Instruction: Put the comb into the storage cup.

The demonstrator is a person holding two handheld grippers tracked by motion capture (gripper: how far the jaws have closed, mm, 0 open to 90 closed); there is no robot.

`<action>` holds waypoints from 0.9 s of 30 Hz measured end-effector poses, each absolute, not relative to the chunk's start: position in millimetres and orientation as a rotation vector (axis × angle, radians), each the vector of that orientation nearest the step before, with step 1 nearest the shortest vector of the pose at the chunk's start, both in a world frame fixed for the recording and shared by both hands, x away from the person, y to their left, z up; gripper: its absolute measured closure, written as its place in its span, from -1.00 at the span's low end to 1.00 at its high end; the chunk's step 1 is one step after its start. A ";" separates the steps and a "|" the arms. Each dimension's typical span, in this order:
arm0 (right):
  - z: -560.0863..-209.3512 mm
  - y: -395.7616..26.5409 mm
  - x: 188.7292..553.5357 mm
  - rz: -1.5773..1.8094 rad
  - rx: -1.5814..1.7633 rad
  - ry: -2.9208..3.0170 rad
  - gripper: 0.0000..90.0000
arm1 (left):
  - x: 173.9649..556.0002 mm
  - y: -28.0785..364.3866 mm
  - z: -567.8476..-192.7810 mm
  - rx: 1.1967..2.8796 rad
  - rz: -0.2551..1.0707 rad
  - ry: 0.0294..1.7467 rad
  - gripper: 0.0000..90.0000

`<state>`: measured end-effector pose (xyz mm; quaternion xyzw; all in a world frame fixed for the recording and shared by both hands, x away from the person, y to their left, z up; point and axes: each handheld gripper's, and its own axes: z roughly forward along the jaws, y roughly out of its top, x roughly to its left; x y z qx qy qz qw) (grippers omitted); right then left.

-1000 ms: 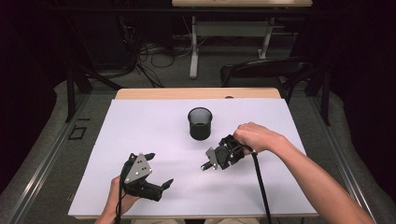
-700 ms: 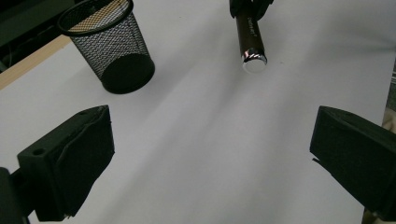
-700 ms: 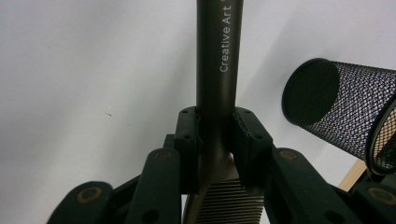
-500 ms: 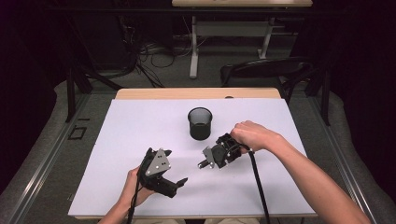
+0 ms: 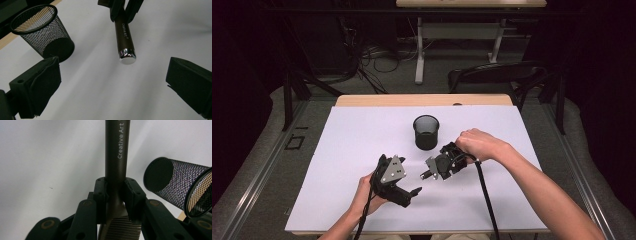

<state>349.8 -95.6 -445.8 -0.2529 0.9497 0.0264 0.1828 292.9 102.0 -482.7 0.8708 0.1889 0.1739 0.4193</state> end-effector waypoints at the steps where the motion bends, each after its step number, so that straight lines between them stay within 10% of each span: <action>1: -446.1 -95.3 349.6 0.077 -0.714 2.678 0.63 | 293.5 101.1 -483.3 2.183 0.434 0.472 -1.00; 15: -444.2 -90.1 348.5 0.083 -0.707 2.667 0.63 | 301.6 83.6 -488.3 2.198 0.466 0.461 -0.98; 27: -444.0 -84.2 349.2 0.098 -0.713 2.652 0.62 | 302.8 78.4 -491.1 2.195 0.476 0.446 -0.16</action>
